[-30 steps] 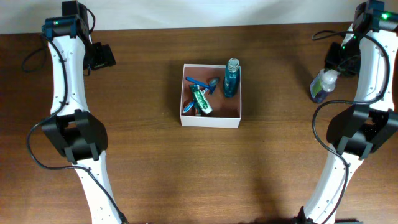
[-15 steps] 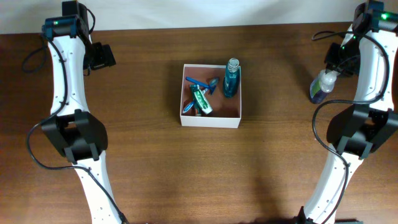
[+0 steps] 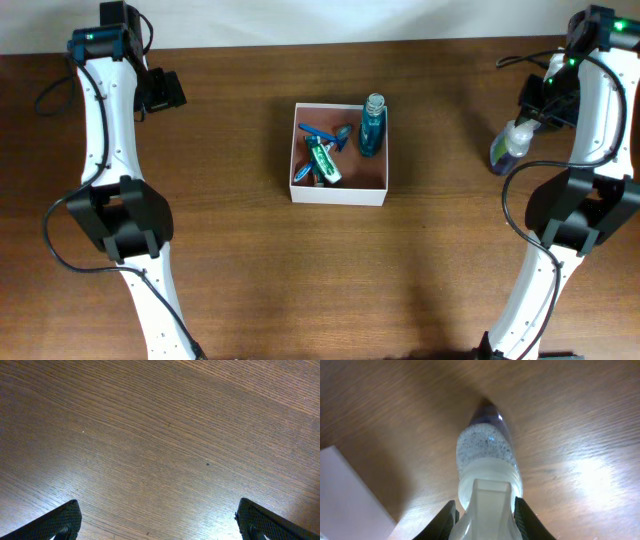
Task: Pack container
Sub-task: 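Lower the right gripper and close it on the clear pump bottle, then lift the pump bottle and carry it over the box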
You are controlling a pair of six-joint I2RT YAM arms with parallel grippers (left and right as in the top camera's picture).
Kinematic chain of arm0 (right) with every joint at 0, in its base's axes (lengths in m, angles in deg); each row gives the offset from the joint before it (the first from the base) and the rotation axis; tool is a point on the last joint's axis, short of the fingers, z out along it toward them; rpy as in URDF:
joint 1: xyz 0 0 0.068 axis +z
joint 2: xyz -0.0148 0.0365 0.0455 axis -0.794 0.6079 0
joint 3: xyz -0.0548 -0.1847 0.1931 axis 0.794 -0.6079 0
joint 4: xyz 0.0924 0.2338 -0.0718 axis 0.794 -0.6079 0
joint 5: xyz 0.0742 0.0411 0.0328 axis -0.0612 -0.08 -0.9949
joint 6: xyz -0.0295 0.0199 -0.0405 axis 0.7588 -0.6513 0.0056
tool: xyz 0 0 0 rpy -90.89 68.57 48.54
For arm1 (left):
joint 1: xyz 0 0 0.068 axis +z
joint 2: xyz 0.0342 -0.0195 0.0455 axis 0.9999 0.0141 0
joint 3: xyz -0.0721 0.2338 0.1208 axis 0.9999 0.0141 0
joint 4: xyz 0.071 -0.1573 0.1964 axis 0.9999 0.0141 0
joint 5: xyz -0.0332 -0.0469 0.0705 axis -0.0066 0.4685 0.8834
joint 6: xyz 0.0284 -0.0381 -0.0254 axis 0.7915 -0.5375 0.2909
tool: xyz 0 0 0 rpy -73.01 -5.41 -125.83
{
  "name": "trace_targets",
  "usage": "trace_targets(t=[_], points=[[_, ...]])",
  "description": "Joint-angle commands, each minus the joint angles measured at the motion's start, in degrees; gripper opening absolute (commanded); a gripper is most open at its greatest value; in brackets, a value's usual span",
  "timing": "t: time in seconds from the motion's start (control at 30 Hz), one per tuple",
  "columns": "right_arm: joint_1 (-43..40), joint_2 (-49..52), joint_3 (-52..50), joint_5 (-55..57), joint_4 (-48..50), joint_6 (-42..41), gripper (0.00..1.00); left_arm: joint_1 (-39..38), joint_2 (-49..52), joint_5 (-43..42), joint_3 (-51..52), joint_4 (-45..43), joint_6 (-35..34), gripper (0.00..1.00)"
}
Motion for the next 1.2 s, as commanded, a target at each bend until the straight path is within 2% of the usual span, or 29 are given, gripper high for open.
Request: trace_targets(t=[0.0,0.17,0.43,0.73,0.93,1.17], points=[[-0.1,-4.8,3.2,-6.5,-1.0,0.8,0.27,0.2,-1.0,0.6,0.3,0.0,0.3,1.0],[0.2,-8.5,3.4,-11.5,-1.0,0.8,0.27,0.2,-1.0,0.6,0.3,0.0,0.3,0.99],[4.1,-16.6,3.4,-13.0,-1.0,0.8,0.27,0.2,-1.0,0.6,0.3,0.0,0.3,0.99],[14.1,-25.6,3.4,-12.7,-1.0,0.0,0.27,0.2,-1.0,0.6,0.3,0.0,0.3,0.99],[20.6,-26.3,3.1,-11.5,-1.0,-3.3,0.27,0.2,-1.0,0.6,0.3,0.0,0.3,1.0],[28.9,-26.3,0.9,-5.0,-1.0,-6.0,0.27,0.3,-1.0,0.6,0.3,0.0,0.3,0.99]])
